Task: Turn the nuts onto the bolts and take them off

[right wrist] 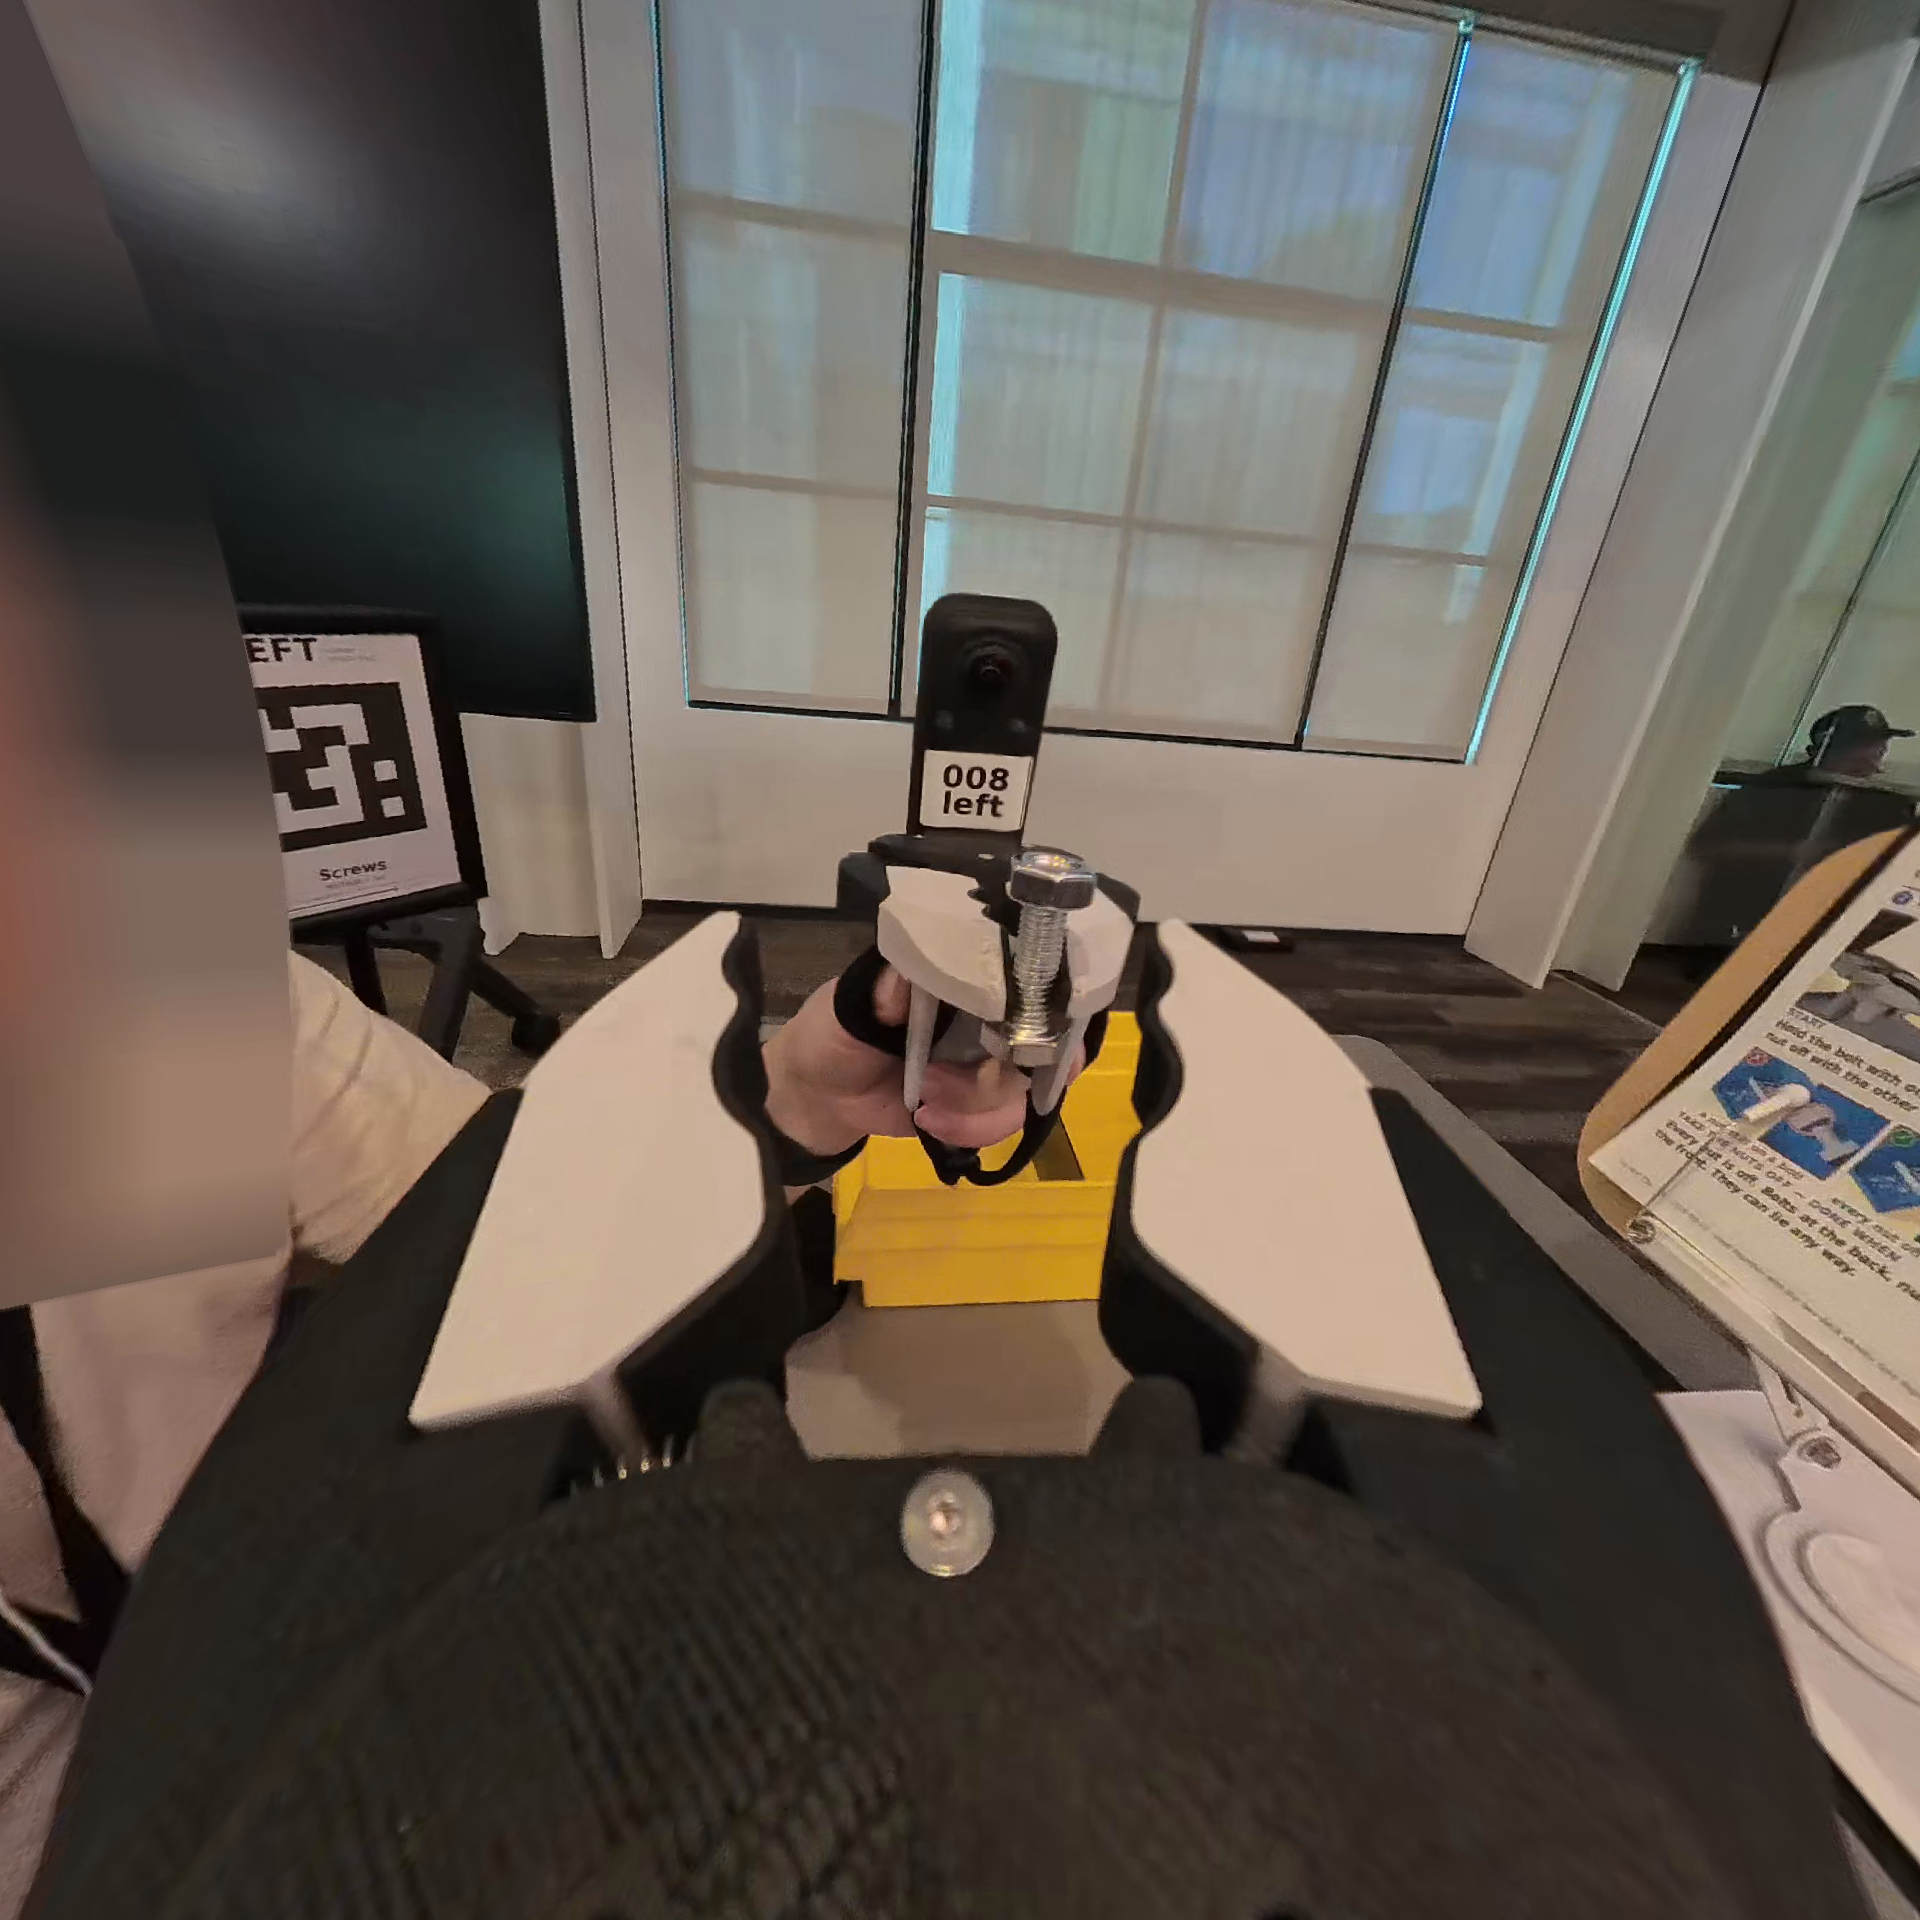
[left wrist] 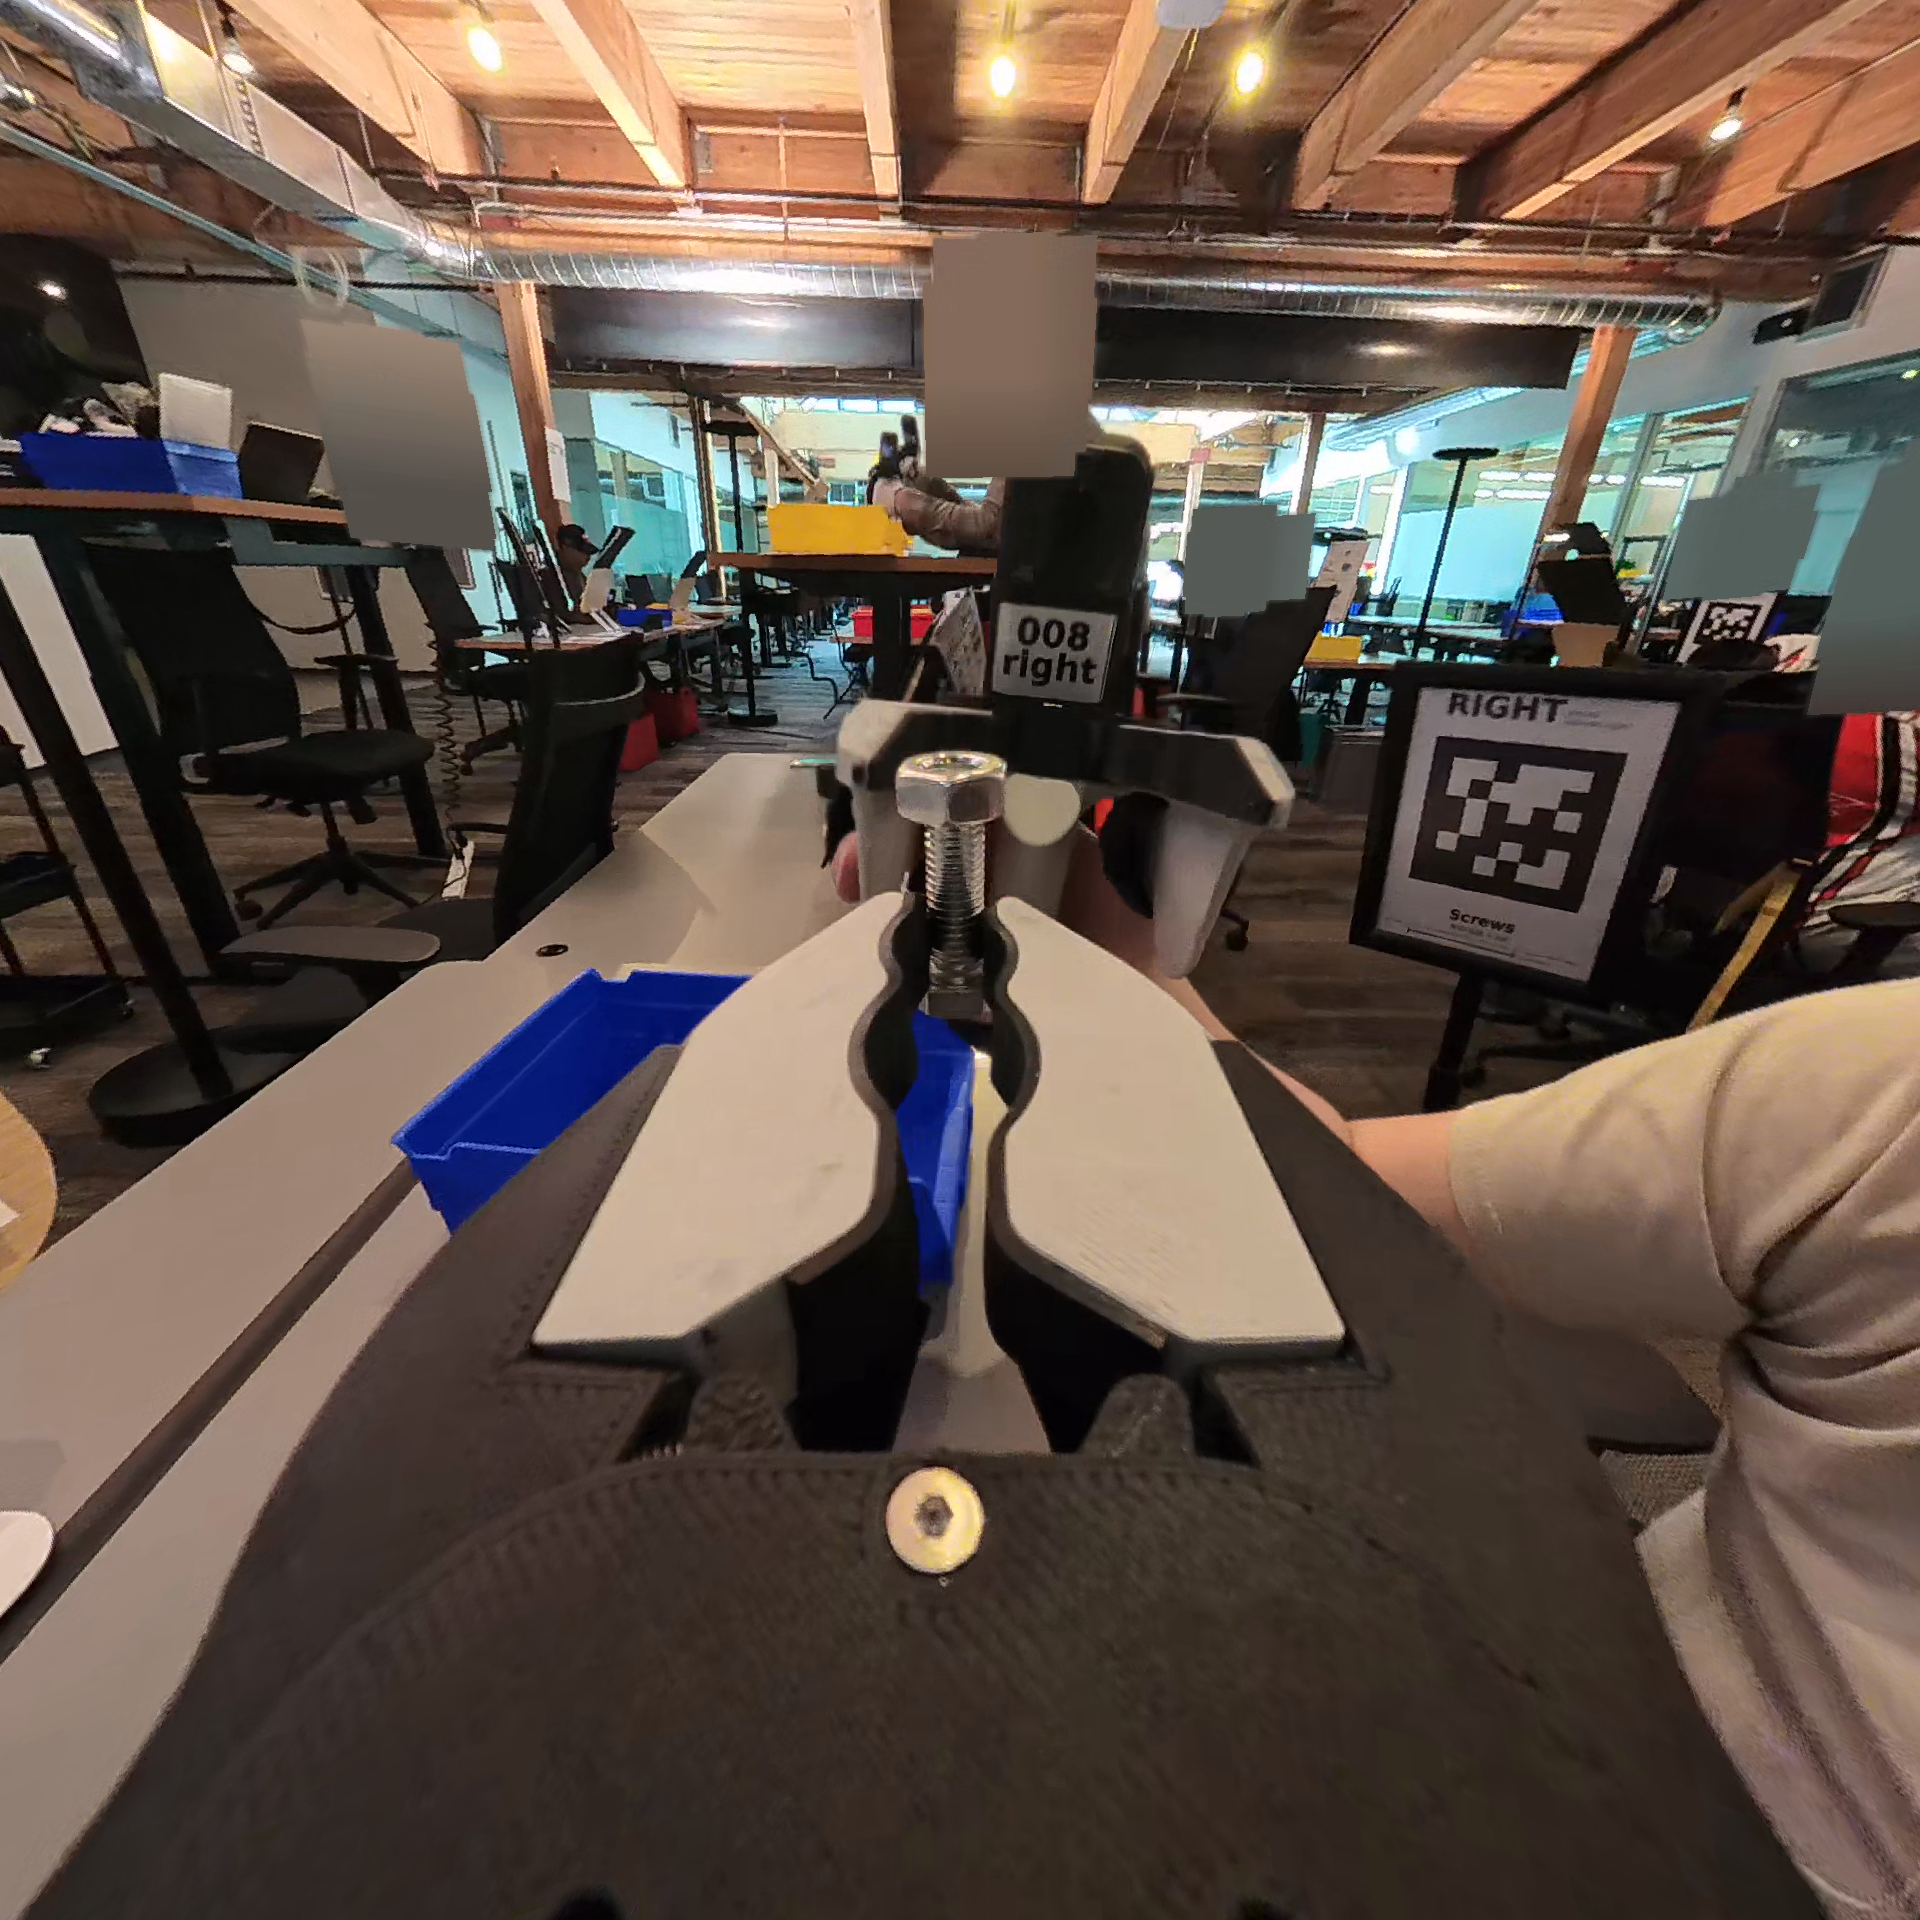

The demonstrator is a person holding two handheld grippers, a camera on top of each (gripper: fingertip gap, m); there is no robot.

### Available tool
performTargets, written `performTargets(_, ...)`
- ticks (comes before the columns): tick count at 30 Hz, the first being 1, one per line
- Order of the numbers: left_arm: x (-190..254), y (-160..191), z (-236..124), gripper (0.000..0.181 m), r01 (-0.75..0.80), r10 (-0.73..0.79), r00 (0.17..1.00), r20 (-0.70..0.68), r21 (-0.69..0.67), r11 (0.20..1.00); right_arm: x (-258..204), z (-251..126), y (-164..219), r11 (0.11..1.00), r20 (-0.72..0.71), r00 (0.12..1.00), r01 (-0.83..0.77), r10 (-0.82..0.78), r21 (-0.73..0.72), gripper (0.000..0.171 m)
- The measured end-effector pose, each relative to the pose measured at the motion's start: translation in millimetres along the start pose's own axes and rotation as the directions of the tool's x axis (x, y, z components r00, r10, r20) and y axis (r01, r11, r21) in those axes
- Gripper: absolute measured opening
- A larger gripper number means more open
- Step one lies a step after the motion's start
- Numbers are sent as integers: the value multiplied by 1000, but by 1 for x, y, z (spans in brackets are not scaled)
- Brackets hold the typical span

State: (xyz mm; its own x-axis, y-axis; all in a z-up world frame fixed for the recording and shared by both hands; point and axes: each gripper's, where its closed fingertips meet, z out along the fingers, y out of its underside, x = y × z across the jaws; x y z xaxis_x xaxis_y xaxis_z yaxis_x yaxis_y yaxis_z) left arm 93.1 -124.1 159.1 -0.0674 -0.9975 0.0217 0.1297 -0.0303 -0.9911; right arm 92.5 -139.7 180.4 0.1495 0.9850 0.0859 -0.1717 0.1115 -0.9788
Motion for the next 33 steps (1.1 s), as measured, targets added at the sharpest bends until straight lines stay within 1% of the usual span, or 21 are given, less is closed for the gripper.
performTargets(3,-6,12,7,9,0,0,1000,10,-38,999,13,-1,7,1000,-30,999,28,-28,-9,70)
performTargets(6,-10,21,13,9,-4,6,1000,22,-66,998,14,-3,12,1000,1,1000,-19,19,-21,70)
performTargets(9,-12,25,16,9,-13,15,999,31,-79,997,13,-2,16,999,12,1000,-23,24,-34,70)
performTargets(12,-14,25,15,9,-19,24,998,49,-82,996,6,-1,19,998,31,999,-10,13,-65,69)
performTargets(15,-17,22,10,9,-12,17,997,70,-73,997,5,-1,18,996,3,1000,25,-24,-83,71)
performTargets(17,-20,18,5,9,-11,16,996,89,-56,998,-2,-2,17,995,25,999,30,-27,-92,69)
performTargets(18,-20,16,3,9,-8,12,996,87,-50,999,-4,-2,16,995,29,999,28,-25,-99,67)
performTargets(21,-16,10,1,9,-3,4,998,66,-26,1000,1,-1,14,993,-35,998,55,-59,-103,67)
performTargets(24,-12,13,4,10,-15,18,998,53,-49,999,5,2,11,992,-81,991,96,-103,-79,68)
performTargets(29,-13,15,7,10,-9,12,998,55,-51,999,1,6,17,988,-60,992,106,-113,-115,72)
performTargets(30,-15,15,6,9,-5,8,998,70,-49,999,0,5,17,986,-57,990,118,-126,-118,71)
performTargets(32,-21,15,2,10,3,2,995,96,-52,999,-7,3,14,987,-18,992,122,-125,-108,61)
performTargets(33,-20,15,1,10,5,-1,996,89,-50,999,-7,1,11,989,-22,993,115,-117,-95,61)
